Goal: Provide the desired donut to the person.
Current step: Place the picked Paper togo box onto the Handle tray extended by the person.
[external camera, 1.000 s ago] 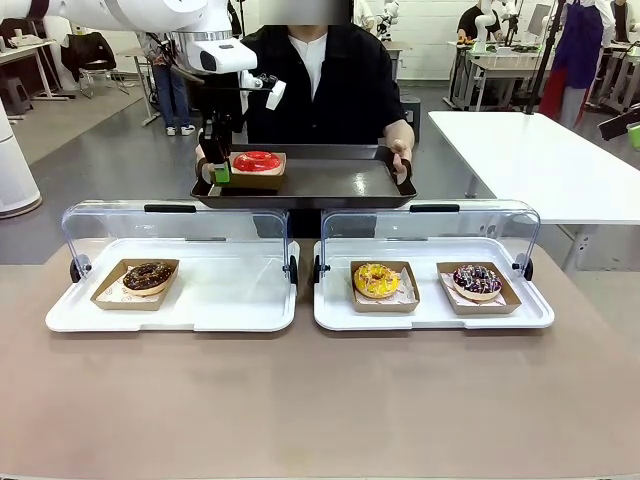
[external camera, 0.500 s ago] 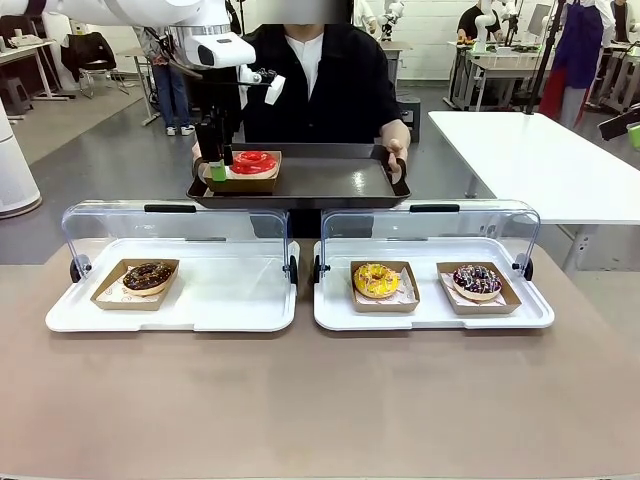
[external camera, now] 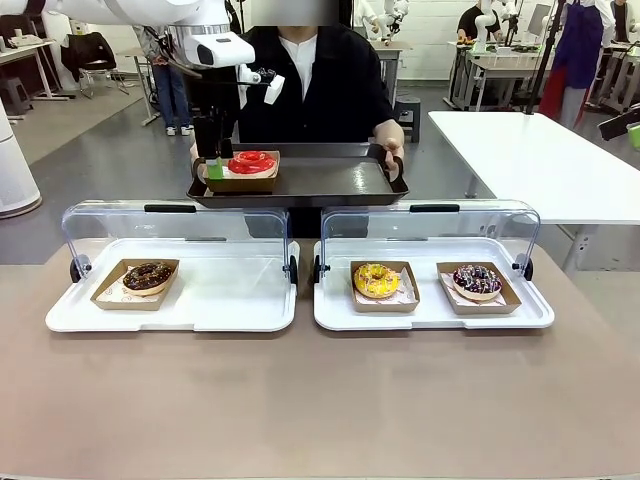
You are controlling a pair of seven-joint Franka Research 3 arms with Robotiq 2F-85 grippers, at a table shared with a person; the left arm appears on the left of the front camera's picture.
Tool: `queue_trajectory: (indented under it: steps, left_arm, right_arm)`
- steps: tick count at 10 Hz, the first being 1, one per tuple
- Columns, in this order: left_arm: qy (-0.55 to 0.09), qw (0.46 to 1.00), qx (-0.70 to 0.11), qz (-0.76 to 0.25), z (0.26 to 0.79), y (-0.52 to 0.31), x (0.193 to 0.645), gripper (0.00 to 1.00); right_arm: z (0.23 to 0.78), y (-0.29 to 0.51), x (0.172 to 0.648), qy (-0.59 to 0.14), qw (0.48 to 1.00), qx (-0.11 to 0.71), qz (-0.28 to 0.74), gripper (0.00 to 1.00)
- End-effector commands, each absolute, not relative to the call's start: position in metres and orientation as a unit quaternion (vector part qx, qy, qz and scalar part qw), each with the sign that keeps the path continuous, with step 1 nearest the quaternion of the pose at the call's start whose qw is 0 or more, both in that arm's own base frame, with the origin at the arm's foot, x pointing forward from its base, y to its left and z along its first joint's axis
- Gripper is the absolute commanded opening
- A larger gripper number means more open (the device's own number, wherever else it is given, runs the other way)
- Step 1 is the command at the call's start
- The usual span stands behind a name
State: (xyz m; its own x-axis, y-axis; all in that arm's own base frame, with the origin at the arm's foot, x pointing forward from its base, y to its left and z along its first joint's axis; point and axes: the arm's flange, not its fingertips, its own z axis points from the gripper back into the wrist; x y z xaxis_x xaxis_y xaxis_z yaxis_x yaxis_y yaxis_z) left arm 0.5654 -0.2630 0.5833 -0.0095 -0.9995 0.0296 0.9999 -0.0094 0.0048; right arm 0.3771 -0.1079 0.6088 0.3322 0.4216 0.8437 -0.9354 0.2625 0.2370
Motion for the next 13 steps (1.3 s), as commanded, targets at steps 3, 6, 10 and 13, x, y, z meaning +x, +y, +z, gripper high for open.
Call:
queue_trajectory:
  steps: [3, 6, 10, 13]
  left_arm:
    - [-0.036, 0.688, -0.031, -0.724, 0.608, -0.237, 0.533, 1.0]
    - [-0.071, 0.682, -0.034, -0.727, 0.631, -0.19, 0.484, 1.0]
    - [-0.083, 0.69, -0.033, -0.718, 0.62, -0.146, 0.454, 1.0]
    - [-0.064, 0.701, -0.026, -0.71, 0.627, -0.142, 0.459, 1.0]
  right_arm:
    - [0.609, -0.108, 0.377, -0.339, 0.715, 0.387, 0.473, 1.0]
    - [0.609, -0.108, 0.377, -0.339, 0.715, 0.387, 0.473, 1.0]
    - [0.609, -0.108, 0.377, -0.339, 0.715, 0.387, 0.473, 1.0]
    - [0.609, -0.108, 0.377, -0.339, 0.715, 0.387, 0.473, 1.0]
